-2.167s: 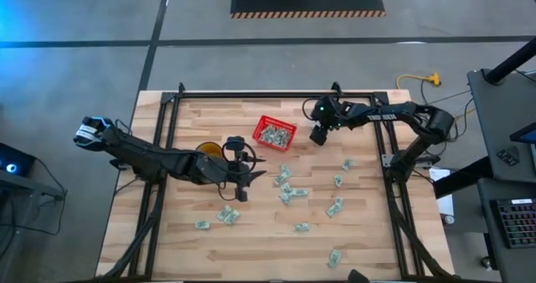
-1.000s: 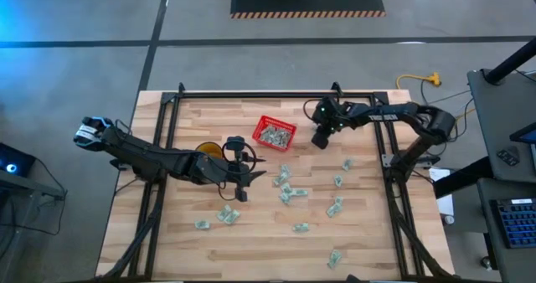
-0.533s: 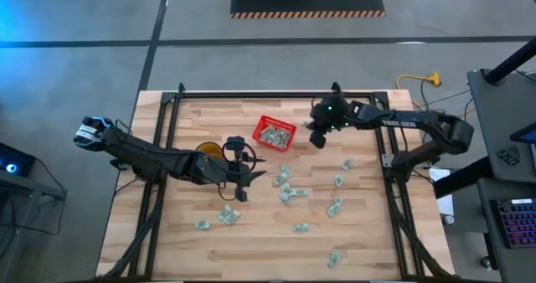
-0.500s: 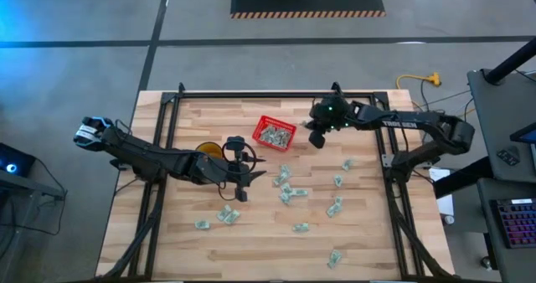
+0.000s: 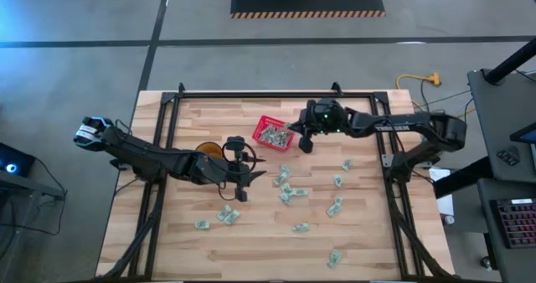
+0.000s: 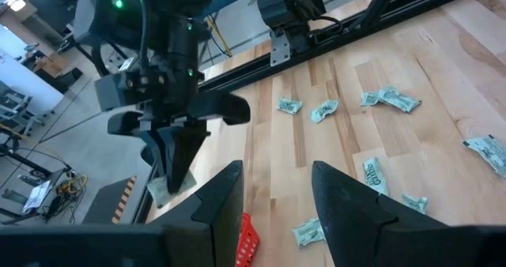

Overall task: Pick and place Stevia / Truvia into bins
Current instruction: Put the stevia packet into the red basket

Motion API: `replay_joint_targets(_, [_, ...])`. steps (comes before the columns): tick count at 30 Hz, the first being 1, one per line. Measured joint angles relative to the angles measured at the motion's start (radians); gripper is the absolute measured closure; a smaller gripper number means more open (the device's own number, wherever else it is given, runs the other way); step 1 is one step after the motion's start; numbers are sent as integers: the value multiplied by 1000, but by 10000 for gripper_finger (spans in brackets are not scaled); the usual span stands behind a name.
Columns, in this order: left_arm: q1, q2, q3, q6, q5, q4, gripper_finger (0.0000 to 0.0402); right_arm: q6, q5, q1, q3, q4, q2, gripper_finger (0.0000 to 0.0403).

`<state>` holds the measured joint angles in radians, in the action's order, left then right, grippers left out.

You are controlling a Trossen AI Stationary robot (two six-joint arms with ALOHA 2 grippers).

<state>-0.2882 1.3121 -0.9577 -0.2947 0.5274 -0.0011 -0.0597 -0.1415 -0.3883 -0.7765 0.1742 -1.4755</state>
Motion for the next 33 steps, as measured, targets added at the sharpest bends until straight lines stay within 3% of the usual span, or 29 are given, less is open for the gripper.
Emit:
replay_joint_targets(9, [0, 0, 0, 0, 0, 0, 267, -3, 3, -1, 0, 79, -58, 387])
replay_joint_targets(21, [-1, 0, 9, 5, 0, 1, 267, -46, 3, 2, 0, 83, -67, 272])
replay_joint_targets(27, [-2, 0, 32, 110, -33, -87, 267, -82, 2, 3, 0, -113, 14, 244])
replay_joint_targets(33, [-16, 9, 32, 311, -250, -260, 267, -101, -72, 25, 0, -386, 118, 243])
